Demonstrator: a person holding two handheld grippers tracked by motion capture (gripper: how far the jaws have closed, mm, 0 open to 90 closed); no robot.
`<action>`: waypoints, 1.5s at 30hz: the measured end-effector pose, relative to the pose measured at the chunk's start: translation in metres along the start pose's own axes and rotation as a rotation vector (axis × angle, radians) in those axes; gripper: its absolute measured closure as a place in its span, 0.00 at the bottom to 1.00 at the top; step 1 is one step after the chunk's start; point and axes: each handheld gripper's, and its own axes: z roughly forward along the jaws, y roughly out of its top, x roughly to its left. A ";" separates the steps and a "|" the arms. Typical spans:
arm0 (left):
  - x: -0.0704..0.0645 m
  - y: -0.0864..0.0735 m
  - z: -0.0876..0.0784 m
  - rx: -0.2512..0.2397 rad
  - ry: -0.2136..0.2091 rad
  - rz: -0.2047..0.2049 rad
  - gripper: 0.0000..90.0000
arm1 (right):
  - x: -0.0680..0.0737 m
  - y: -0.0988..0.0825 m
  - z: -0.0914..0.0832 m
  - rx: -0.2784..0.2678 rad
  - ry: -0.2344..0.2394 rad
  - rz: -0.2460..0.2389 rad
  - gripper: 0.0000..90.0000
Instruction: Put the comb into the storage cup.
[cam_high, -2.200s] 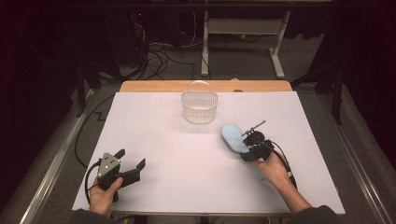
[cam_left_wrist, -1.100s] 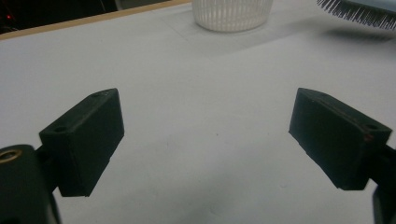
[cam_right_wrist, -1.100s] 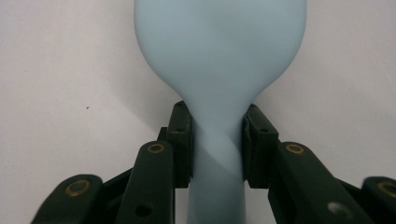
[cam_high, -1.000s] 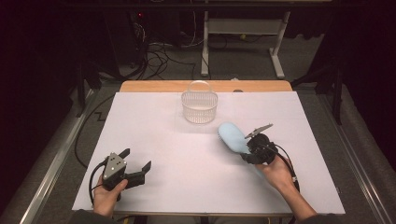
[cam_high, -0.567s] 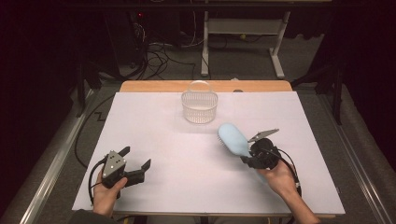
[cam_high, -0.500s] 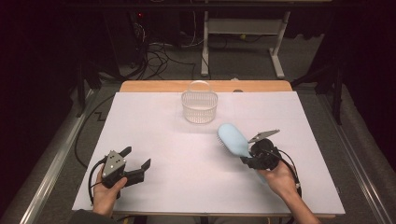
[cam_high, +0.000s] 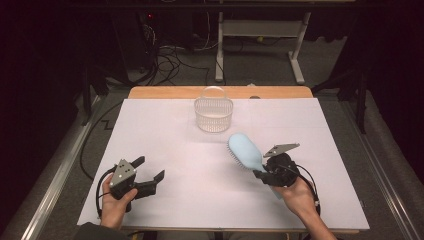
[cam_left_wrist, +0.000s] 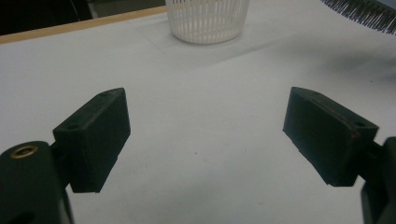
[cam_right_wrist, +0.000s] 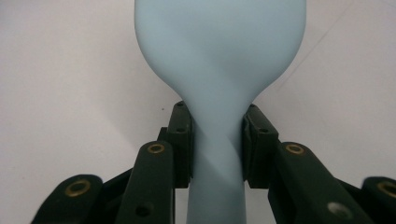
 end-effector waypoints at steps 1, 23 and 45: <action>0.000 0.001 0.000 -0.001 -0.004 0.000 0.17 | 0.001 0.000 0.000 -0.004 0.003 -0.001 0.78; -0.008 0.011 0.009 -0.016 -0.061 -0.008 0.19 | 0.024 0.001 -0.001 -0.048 0.059 -0.030 0.78; -0.031 0.028 0.027 -0.007 -0.185 0.033 0.17 | 0.048 0.012 0.005 -0.088 0.101 -0.087 0.78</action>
